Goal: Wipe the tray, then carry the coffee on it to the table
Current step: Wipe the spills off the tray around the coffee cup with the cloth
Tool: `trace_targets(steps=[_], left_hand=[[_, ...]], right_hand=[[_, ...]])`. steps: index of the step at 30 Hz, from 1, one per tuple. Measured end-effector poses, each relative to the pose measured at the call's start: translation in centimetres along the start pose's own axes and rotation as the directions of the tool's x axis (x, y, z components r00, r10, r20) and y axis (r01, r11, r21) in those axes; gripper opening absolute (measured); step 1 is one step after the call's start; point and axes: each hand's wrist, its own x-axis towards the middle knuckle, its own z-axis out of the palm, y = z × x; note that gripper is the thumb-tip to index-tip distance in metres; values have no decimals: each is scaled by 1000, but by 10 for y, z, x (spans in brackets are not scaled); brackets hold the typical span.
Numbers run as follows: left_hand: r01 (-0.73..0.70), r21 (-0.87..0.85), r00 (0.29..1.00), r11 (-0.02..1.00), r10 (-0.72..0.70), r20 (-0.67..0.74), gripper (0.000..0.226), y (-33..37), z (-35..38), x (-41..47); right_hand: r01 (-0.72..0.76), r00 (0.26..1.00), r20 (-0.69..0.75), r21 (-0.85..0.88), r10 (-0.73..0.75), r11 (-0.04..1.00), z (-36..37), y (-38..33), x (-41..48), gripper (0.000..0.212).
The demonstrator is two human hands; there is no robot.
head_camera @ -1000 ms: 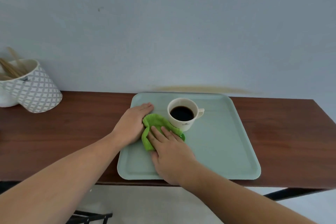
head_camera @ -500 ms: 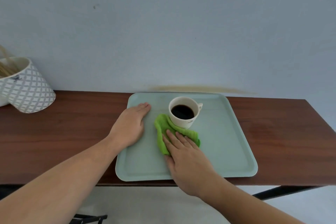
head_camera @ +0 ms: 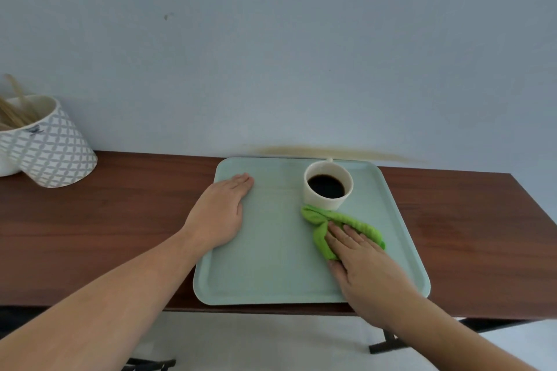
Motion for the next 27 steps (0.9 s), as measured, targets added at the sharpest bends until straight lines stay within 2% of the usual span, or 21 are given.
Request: trace_targets(steps=[3,7,11,13,16,19,22,27], left_hand=[[7,12,1000,1000,-7,-8,61,1,0,1],[4,31,1000,1000,-4,-8,62,1,0,1],[0,28,1000,1000,0,-9,66,-2,2,3],[-3,19,1000,1000,3,-6,67,-3,2,4],[-21,-13,1000,1000,21,-5,66,-3,0,5],[-56,-48,998,997,56,-6,65,-2,-4,6],[-58,-57,998,997,57,-8,65,-1,-6,4],[-53,-33,999,998,53,11,63,-4,-1,5]], right_hand=[[-90,996,1,-36,90,995,2,8,-3,80],[-130,991,-28,-145,127,981,13,-20,1,73],[-7,997,-75,-117,-1,993,28,-60,15,61],[48,994,-95,-84,-56,995,30,-74,33,62],[104,994,-38,-2,-104,995,23,-84,70,69],[90,995,-50,25,-89,996,19,-84,106,60],[60,997,-43,35,-59,998,16,-85,127,60],[91,996,11,-4,-91,996,13,-86,103,61]])
